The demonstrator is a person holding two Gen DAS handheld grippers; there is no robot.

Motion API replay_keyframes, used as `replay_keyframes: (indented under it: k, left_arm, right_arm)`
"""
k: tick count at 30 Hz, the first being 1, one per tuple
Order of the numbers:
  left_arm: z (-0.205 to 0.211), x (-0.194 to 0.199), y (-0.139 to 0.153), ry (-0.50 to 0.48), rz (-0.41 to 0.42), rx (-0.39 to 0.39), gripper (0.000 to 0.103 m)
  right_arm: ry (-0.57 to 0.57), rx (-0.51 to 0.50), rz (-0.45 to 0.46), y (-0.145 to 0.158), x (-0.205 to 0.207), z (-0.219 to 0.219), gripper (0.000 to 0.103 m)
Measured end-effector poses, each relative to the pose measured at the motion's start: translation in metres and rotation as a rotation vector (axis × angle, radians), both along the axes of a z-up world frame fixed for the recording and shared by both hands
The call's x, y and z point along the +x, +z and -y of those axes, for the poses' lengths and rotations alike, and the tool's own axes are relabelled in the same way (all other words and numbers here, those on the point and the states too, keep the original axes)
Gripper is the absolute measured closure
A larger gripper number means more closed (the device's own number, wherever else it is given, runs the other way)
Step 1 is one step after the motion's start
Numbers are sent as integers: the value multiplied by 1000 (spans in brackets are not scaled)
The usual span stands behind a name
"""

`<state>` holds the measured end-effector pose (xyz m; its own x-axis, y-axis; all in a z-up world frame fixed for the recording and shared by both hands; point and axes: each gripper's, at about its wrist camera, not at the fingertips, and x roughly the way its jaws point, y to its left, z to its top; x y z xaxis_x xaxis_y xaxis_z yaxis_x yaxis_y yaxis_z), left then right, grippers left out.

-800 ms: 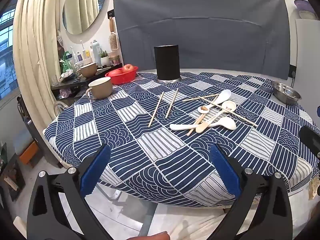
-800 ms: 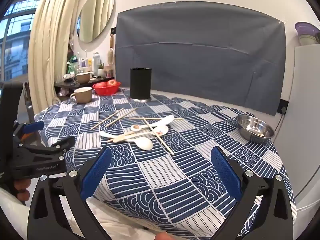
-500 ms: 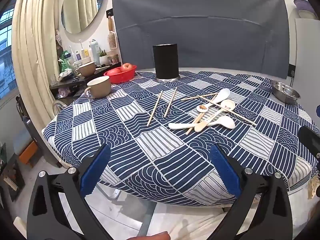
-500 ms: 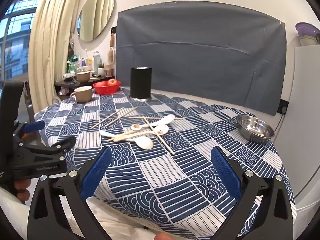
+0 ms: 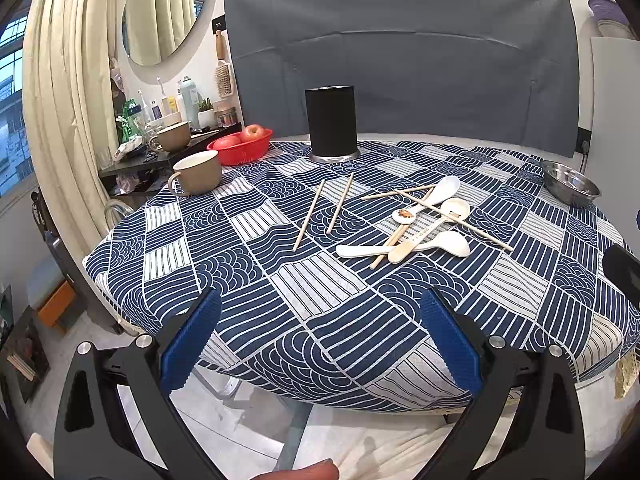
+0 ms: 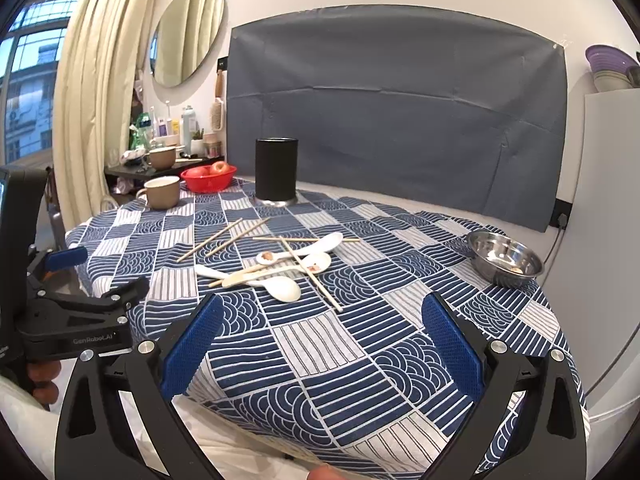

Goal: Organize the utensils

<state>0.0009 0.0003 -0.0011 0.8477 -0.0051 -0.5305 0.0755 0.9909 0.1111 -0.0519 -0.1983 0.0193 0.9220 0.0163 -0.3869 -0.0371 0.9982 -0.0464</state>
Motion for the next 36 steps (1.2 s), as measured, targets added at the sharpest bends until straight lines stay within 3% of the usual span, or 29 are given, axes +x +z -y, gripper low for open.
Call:
replay_keyframes:
  k: [36]
  left_arm:
    - [2, 3, -6, 7, -5, 31, 6]
  right_arm:
    - [16, 3, -46, -9, 8, 0, 8]
